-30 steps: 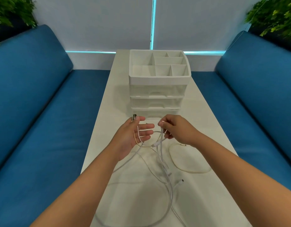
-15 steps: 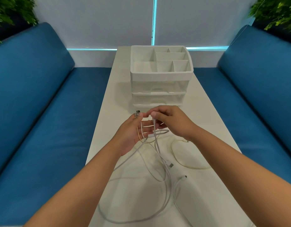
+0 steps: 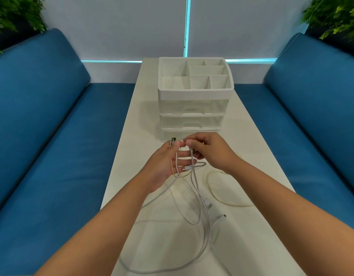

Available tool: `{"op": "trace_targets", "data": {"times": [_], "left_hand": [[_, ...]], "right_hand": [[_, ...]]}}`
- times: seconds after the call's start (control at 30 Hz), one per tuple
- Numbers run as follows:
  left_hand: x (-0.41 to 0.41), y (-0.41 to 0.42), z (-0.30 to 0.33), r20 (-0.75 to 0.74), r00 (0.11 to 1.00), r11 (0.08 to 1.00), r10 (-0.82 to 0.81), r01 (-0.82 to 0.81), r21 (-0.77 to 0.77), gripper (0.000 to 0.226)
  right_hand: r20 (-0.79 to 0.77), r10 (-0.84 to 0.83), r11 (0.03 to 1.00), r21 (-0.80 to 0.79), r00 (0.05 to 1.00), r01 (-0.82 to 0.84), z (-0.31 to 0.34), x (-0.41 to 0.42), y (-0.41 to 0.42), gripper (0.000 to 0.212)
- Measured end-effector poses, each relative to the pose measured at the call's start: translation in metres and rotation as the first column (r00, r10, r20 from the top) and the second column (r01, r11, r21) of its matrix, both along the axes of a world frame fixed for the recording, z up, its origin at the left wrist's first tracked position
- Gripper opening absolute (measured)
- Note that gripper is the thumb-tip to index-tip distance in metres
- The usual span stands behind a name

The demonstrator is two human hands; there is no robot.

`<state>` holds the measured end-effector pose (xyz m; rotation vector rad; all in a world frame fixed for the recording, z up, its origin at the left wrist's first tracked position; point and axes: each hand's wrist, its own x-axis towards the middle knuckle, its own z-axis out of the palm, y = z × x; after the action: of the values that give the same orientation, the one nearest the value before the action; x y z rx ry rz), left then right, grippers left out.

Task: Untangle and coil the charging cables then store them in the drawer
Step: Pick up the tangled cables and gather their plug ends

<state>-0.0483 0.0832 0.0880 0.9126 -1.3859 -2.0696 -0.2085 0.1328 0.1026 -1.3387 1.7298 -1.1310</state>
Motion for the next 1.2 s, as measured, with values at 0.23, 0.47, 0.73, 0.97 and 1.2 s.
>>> {"op": "trace_targets", "data": {"times": [0.23,0.47,0.73,0.97,1.2], "left_hand": [[-0.01,0.005,-0.003,0.08,0.997,0.993,-0.018,0.027,-0.118,0.032],[-0.007,0.004,-0.005,0.075,0.992,0.991,-0.098,0.104,-0.083,0.03],[-0.006,-0.001,-0.005,0.042,0.998,0.999,-0.038,0.037,0.008,0.026],[0.012,-0.017,-0.009,-0.009,0.994,0.993,0.109,-0.109,0.052,0.02],[0.012,-0.018,-0.016,-0.043,0.987,0.984,0.155,-0.151,0.09,0.019]], "right_hand": [[0.014,-0.115,0.993,-0.034,0.993,0.115,-0.002,0.001,-0.003,0.015],[0.133,-0.094,0.995,-0.03,0.987,0.099,0.001,0.0,-0.001,0.012],[0.14,-0.069,0.997,-0.019,0.988,0.073,0.001,0.0,0.0,0.013],[-0.069,-0.156,0.978,0.129,0.985,0.164,-0.029,-0.012,0.036,0.011],[0.008,0.185,0.849,0.502,0.983,-0.164,-0.068,0.001,0.069,0.023]]}}
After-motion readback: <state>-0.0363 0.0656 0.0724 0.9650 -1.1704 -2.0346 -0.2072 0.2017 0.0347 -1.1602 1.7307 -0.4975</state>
